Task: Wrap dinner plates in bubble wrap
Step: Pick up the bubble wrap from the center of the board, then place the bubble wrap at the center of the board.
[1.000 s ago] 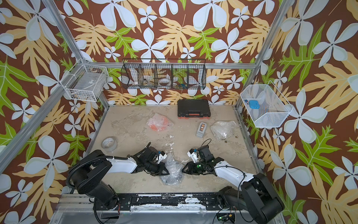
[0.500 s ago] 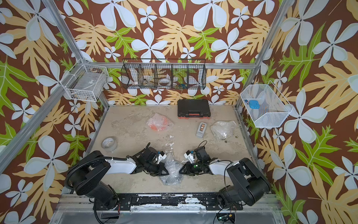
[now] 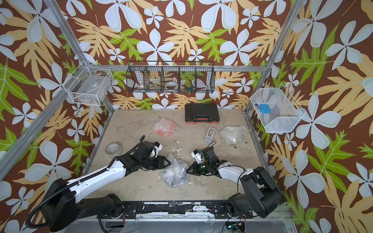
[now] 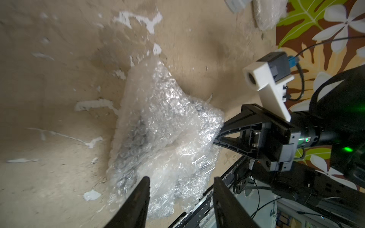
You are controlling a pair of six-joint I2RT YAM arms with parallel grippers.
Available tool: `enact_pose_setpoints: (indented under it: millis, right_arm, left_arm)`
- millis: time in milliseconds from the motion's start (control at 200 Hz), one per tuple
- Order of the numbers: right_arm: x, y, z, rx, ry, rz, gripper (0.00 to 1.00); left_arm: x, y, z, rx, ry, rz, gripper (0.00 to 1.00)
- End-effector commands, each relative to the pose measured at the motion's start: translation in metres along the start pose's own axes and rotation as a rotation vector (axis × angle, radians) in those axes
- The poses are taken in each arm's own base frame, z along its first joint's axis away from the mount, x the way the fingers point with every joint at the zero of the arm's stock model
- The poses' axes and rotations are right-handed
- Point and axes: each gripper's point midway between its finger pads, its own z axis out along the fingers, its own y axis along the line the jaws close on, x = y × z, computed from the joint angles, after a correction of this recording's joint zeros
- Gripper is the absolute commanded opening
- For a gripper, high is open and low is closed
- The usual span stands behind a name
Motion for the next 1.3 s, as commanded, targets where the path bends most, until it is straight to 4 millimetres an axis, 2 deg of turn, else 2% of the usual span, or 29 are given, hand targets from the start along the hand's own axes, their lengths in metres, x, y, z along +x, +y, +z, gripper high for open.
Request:
enact_pose_setpoints:
  millis: [0,140,265,460,601,731,806,906,1121,1206,1296]
  right_arm:
    - [-0.021,0.017,-0.006,-0.033,-0.043,-0.023,0.04]
    - [-0.06,0.045,-0.012,-0.089,-0.103,-0.045,0.03]
    - [-0.108,0.066,-0.014,-0.124,-0.166,-0.047,0.03]
    - [-0.206,0.091,-0.017,-0.164,-0.283,-0.022,0.02]
    - [-0.264,0.093,0.0,-0.175,-0.302,-0.003,0.03]
    - [-0.303,0.084,0.024,-0.191,-0.299,0.036,0.04]
    - [-0.32,0.08,0.035,-0.194,-0.293,0.048,0.05]
    - [-0.33,0.06,0.057,-0.172,-0.269,0.08,0.08]
    - [-0.326,0.033,0.08,-0.14,-0.232,0.131,0.16]
    - [-0.322,0.026,0.083,-0.122,-0.219,0.136,0.24]
    - [-0.322,0.027,0.072,-0.088,-0.243,0.122,0.3]
  left_arm:
    - [-0.012,0.026,-0.028,-0.158,-0.068,0.024,0.55]
    - [-0.034,0.035,-0.062,-0.226,-0.192,0.024,0.55]
    - [-0.038,0.041,-0.081,-0.244,-0.272,0.009,0.56]
    - [-0.02,0.055,-0.08,-0.23,-0.278,-0.046,0.55]
    - [-0.004,0.062,-0.075,-0.179,-0.274,-0.102,0.55]
    - [0.005,0.065,-0.073,-0.146,-0.274,-0.133,0.55]
    - [0.007,0.066,-0.073,-0.143,-0.273,-0.14,0.55]
    - [0.009,0.066,-0.072,-0.142,-0.265,-0.143,0.55]
    - [0.01,0.069,-0.069,-0.153,-0.253,-0.142,0.56]
    - [0.01,0.069,-0.067,-0.15,-0.252,-0.142,0.56]
    - [0.01,0.072,-0.065,-0.163,-0.25,-0.138,0.57]
